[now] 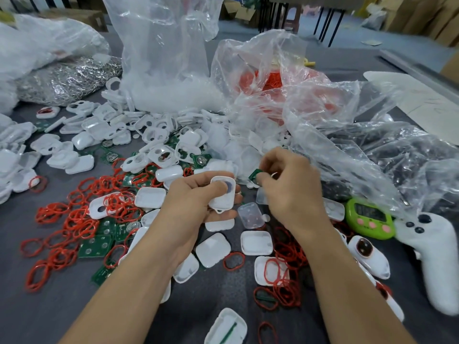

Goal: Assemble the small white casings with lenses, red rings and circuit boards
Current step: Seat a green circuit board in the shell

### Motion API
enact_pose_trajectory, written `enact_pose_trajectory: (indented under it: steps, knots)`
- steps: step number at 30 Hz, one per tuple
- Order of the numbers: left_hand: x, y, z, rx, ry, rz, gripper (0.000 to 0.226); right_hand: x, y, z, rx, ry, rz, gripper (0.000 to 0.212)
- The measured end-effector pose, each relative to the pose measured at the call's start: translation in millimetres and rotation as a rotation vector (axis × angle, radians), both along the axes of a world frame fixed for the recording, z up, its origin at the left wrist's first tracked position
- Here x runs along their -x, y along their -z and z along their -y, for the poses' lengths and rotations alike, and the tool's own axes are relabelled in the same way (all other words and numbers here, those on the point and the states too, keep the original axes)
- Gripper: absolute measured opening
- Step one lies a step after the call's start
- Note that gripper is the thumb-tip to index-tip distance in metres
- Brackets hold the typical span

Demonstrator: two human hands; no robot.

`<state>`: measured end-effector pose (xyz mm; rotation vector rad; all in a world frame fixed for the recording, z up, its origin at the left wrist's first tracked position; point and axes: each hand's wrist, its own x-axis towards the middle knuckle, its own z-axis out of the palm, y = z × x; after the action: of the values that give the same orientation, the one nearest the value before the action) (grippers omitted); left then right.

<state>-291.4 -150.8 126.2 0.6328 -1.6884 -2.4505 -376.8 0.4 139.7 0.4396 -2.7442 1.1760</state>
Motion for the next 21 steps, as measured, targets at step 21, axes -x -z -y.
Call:
enact_pose_trajectory:
  steps: [21]
  knots:
    - [-1.4,-4.0,-6.8,-0.121,0.139,-0.004,0.034,-20.3,-14.4,-0.1,0.284,-0.305,0.177,0.015]
